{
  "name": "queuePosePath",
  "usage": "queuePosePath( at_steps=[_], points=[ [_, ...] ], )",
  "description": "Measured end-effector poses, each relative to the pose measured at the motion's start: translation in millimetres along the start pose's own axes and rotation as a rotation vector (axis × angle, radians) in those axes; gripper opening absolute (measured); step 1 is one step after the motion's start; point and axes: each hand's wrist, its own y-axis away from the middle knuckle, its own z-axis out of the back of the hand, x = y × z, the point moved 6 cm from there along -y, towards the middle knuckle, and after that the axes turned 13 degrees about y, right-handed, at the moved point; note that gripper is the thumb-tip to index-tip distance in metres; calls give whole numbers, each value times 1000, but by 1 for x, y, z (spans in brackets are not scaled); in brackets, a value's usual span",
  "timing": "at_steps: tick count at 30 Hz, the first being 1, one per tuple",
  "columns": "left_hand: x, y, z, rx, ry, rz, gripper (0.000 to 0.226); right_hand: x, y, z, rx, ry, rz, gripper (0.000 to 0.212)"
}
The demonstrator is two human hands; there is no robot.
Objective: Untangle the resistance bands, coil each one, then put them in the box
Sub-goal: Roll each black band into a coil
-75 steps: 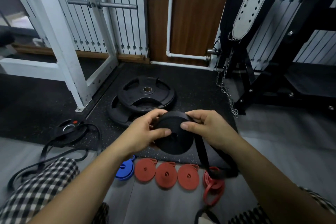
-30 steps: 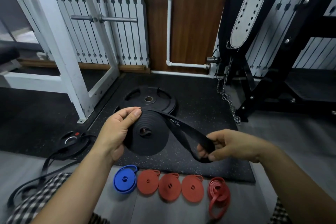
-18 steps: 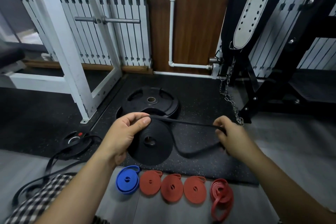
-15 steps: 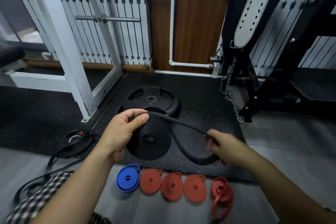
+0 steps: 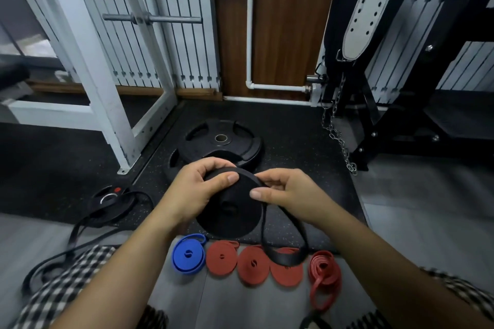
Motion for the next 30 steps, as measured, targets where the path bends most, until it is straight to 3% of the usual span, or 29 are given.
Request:
queuePosePath(
  at_steps=[5,13,18,22,27,30],
  points=[
    [4,-3,8,-135,185,-6,9,-6,-8,-3,-15,-194,-91,12],
    [19,-2,19,-519,645,15,7,-14,-12,-29,-164,-645,-188,28],
    [29,-1,16,-648,789,33,6,-6,-15,-44,-249,-639,-143,30],
    [34,-6,14,-534,781,123,9,-3,-24,-29,-263,-551,-148,33],
    [18,-12,22,-175,358,173,17,1,-25,-4,-69,-155,-156,33],
    [30,-7,13,-140,350,196,12,13,-20,-18,-13,-43,-118,29]
  ],
)
